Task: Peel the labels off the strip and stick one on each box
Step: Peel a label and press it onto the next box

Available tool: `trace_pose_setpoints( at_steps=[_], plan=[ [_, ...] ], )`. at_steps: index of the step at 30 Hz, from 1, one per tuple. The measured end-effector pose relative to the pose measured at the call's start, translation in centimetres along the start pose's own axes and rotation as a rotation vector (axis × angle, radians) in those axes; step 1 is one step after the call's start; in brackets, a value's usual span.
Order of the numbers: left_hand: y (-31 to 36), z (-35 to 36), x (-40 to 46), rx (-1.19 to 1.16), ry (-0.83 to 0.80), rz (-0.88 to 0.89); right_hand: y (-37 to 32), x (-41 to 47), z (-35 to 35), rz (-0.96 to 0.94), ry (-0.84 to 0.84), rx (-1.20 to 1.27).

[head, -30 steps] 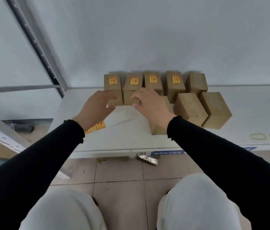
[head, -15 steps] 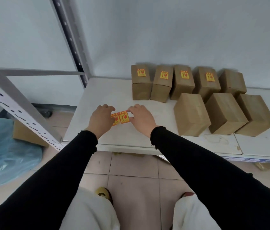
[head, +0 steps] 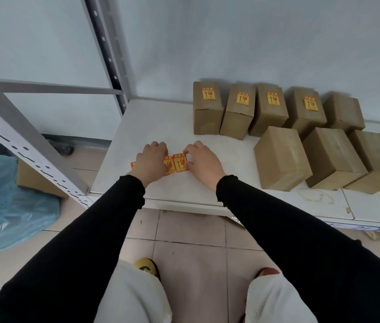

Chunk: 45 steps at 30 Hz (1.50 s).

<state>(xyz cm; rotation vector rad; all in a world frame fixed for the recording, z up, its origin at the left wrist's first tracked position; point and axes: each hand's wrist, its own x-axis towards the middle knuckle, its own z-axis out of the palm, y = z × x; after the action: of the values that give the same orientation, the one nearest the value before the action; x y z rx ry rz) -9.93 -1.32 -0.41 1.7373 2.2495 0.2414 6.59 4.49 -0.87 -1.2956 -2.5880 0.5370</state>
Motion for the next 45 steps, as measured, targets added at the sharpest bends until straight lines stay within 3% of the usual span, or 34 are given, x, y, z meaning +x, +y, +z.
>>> trace_pose_setpoints(
  at_steps=[7, 18, 31, 34, 36, 40, 45],
  plan=[
    [0.2, -1.0, -0.5, -0.234, -0.067, -0.042, 0.3, -1.6, -0.7, -0.013, 0.107, 0.064],
    [1.4, -2.0, -0.7, -0.355, -0.145, -0.058, 0.9, -2.8, -1.7, -0.011, 0.198, 0.124],
    [2.2, -0.7, -0.6, -0.077, -0.051, -0.021, 1.1, -4.2, -3.9, 0.036, 0.235, 0.285],
    [2.6, -0.9, -0.7, -0.029, 0.059, 0.013, 1.5, -4.8, -5.6, 0.051, 0.235, 0.338],
    [3.6, -1.6, -1.0, -0.164, 0.143, 0.036, 2.0, -5.3, -7.2, 0.041, 0.262, 0.357],
    [8.5, -3.7, -2.2, -0.650, 0.173, 0.081, 3.8, -6.2, -11.6, 0.060, 0.327, 0.386],
    [16.1, -4.6, -3.4, -0.810, 0.125, 0.169, 7.5, -7.7, -16.8, 0.095, 0.423, 0.406]
  ],
)
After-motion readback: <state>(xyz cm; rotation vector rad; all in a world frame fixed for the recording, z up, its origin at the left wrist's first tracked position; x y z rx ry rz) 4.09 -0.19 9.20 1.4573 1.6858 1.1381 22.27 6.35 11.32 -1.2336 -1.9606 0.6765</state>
